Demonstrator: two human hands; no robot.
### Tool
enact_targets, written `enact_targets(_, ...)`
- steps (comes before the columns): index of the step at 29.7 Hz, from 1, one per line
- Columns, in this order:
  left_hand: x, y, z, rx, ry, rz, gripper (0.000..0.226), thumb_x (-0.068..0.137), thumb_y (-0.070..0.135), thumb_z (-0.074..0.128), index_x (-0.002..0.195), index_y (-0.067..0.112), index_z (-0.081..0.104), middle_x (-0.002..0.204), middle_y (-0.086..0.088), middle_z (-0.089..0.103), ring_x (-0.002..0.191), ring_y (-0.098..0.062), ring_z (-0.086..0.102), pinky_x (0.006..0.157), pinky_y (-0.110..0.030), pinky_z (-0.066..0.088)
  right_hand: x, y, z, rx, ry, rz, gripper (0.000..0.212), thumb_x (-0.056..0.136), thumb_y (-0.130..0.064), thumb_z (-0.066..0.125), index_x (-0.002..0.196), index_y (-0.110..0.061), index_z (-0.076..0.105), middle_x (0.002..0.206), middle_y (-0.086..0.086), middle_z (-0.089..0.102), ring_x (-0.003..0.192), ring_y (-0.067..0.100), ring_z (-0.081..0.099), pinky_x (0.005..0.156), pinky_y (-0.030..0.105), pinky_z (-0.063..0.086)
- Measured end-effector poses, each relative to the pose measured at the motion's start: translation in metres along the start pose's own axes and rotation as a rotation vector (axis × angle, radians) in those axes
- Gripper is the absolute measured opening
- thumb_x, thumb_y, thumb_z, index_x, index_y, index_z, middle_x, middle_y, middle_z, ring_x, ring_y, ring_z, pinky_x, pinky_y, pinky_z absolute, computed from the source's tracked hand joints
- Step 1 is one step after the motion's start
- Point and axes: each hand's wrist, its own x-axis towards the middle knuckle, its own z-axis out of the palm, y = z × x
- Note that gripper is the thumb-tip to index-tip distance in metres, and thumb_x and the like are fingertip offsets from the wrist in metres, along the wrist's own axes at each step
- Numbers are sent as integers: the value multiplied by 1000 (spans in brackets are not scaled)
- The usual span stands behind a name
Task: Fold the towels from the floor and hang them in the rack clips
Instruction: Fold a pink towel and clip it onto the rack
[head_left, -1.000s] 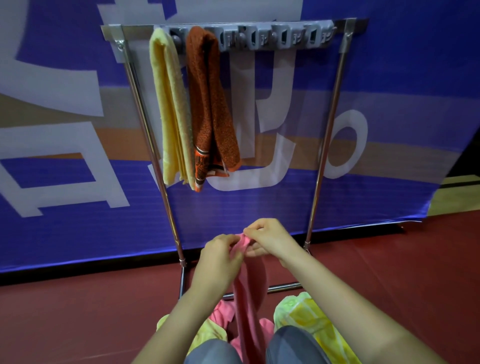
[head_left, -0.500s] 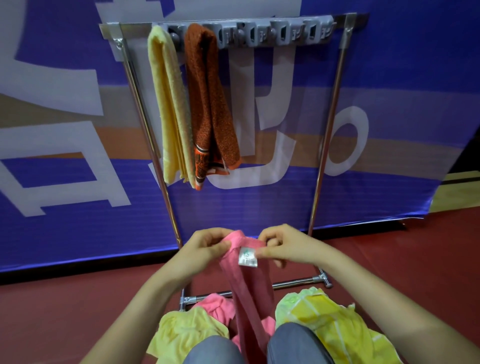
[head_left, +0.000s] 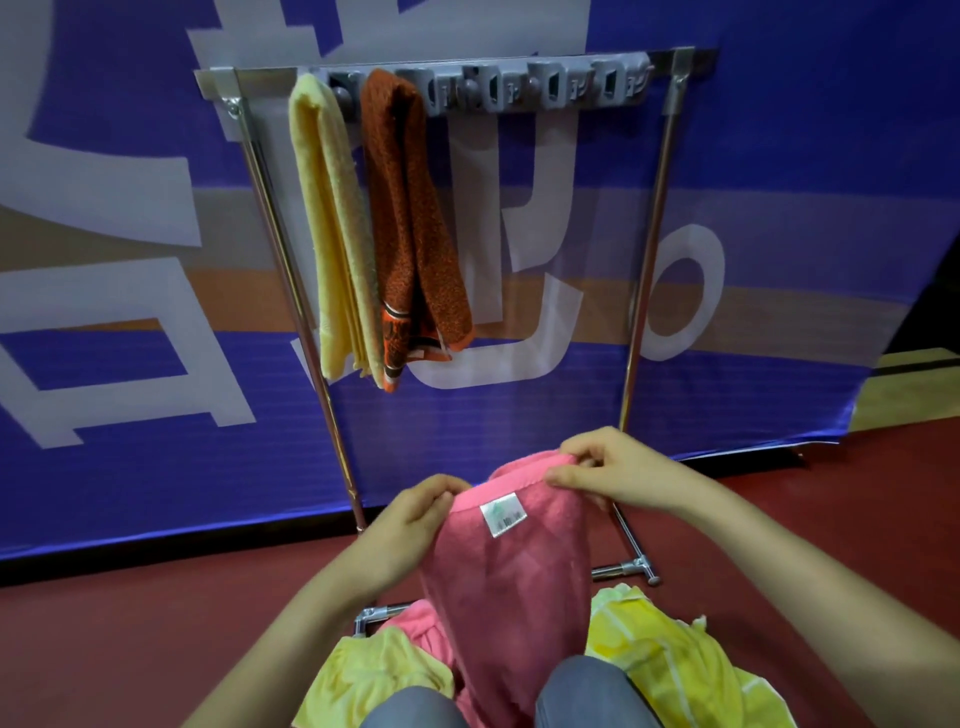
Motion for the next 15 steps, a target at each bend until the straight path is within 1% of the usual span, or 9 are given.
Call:
enact_targets(2,1,4,-3,0,4,25,24,95,13,38,93,19,61,87,8,64,77,2,59,72,-11,45,-1,0,-8,4,11,9,38,82,-25,63,53,-16,41,36,-7,44,41,11,43,51,23,37)
enact_targets(4,0,8,-6,-18,-27,37,21,93,15,44,91,14,66,80,7,66,73,4,60,69,-14,47,-4,-2,-13,18,10,11,36,83,-24,62,53,-18,44,35,-6,45,41,12,44,54,29,39)
enact_targets(6,-2,12,-8,-56,-86,40,17,88,15,52,88,12,69,76,7,70,74,0,61,69,-16,49,-7,-3,-19,29,-5,9,34,83,-24,62,54,-17,46,36,-5,46,41,11,44,54,28,40)
enact_targets(8,-5,16,-12,-78,-149,37,12,83,13,59,85,16,71,77,5,71,76,-5,63,70,-17,52,-9,-5,-22,24,-40,10,32,83,-24,62,54,-17,49,37,-5,47,41,11,45,53,25,41)
enact_targets(10,-7,22,-17,-23,-206,26,10,79,12,65,85,17,71,82,-4,72,76,-9,63,71,-21,52,-11,-7,-25,9,-76,20,31,82,-24,64,56,-14,50,40,-5,47,41,9,45,50,22,39)
enact_targets(12,-6,30,-22,64,-256,5,10,78,12,67,87,12,71,89,-16,71,77,-15,63,74,-27,53,-13,-9,-28,-42,-121,40,32,80,-26,65,60,-6,52,42,-6,48,41,10,47,49,22,38)
enact_targets(14,-5,35,-27,176,-284,2,11,78,12,68,89,10,70,91,-18,71,75,-15,62,73,-28,53,-14,-10,-32,-103,-184,72,32,80,-27,66,67,1,57,43,-7,49,42,12,49,49,22,38)
enact_targets(15,-4,37,-29,250,-287,10,12,79,13,67,90,9,70,92,-18,71,75,-14,61,72,-29,53,-15,-11,-33,-131,-220,91,30,79,-28,66,68,0,59,44,-8,49,44,13,49,48,22,38)
